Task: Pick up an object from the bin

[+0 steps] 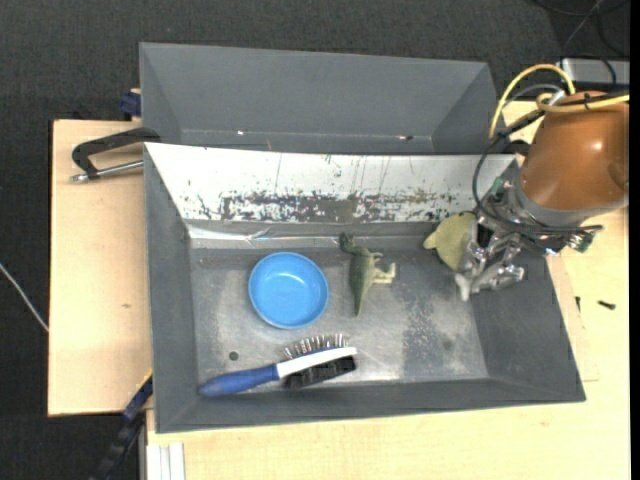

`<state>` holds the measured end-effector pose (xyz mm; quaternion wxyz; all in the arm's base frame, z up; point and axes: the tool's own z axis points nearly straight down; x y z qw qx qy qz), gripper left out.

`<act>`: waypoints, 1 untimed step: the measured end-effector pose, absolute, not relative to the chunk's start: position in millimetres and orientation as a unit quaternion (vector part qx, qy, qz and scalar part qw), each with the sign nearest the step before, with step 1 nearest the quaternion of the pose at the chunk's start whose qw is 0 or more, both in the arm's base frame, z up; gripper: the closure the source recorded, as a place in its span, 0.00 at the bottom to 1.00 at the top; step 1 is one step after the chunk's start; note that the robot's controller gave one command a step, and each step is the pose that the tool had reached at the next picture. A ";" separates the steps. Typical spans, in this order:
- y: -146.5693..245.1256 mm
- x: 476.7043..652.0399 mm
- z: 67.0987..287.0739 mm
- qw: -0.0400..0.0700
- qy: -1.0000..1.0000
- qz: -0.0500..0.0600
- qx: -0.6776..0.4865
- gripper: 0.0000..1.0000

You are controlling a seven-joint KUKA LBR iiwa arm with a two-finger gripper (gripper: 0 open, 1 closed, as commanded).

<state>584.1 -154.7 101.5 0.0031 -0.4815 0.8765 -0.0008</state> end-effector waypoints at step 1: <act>-122.2 604.5 197.4 0.007 0.877 -0.004 -0.481 1.00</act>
Offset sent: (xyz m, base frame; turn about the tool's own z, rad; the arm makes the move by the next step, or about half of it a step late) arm 0.0165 0.0303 0.0891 0.0012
